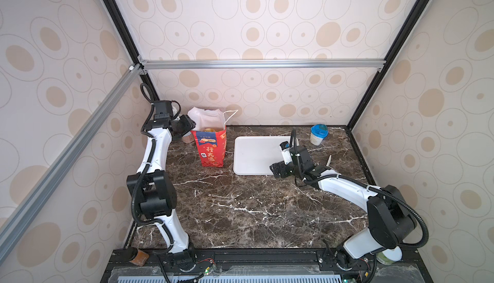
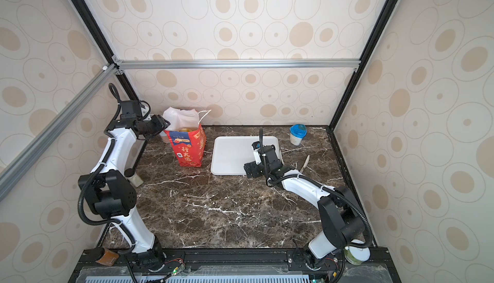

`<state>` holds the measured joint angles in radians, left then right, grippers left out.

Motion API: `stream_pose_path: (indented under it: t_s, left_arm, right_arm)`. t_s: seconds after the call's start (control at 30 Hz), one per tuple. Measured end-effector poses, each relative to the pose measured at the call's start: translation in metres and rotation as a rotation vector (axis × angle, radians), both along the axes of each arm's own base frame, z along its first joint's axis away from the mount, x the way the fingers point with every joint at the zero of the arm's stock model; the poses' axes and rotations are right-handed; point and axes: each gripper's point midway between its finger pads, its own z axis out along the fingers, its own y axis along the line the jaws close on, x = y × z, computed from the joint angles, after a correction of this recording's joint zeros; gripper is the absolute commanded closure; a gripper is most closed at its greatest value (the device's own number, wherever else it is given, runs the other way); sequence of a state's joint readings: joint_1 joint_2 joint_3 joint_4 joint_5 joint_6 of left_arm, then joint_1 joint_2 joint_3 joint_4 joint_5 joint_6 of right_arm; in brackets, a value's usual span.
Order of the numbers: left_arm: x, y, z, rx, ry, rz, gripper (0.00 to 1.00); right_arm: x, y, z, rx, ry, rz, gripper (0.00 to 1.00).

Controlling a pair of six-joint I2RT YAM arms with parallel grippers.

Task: Take the fake bread out of the paper bag
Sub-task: 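Reach the left gripper to the red bag's handles while the right moves toward the tray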

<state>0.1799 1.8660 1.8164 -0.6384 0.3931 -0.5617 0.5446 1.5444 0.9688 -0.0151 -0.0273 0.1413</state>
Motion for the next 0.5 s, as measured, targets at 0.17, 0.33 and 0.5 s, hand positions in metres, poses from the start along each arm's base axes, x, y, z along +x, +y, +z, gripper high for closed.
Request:
stream_pose_path:
  t_s: [0.17, 0.33, 0.5]
  left_arm:
    - [0.01, -0.001, -0.013, -0.015, 0.023, -0.01, 0.48]
    - [0.017, -0.004, -0.003, -0.011, 0.002, -0.02, 0.62]
    - [0.018, -0.007, 0.003, -0.007, -0.009, -0.026, 0.78]
  right_arm:
    - [0.0, 0.0, 0.0, 0.0, 0.0, 0.0, 0.07]
    - [0.0, 0.0, 0.0, -0.001, 0.0, -0.001, 0.08]
    - [-0.001, -0.001, -0.002, -0.003, 0.005, -0.005, 0.09]
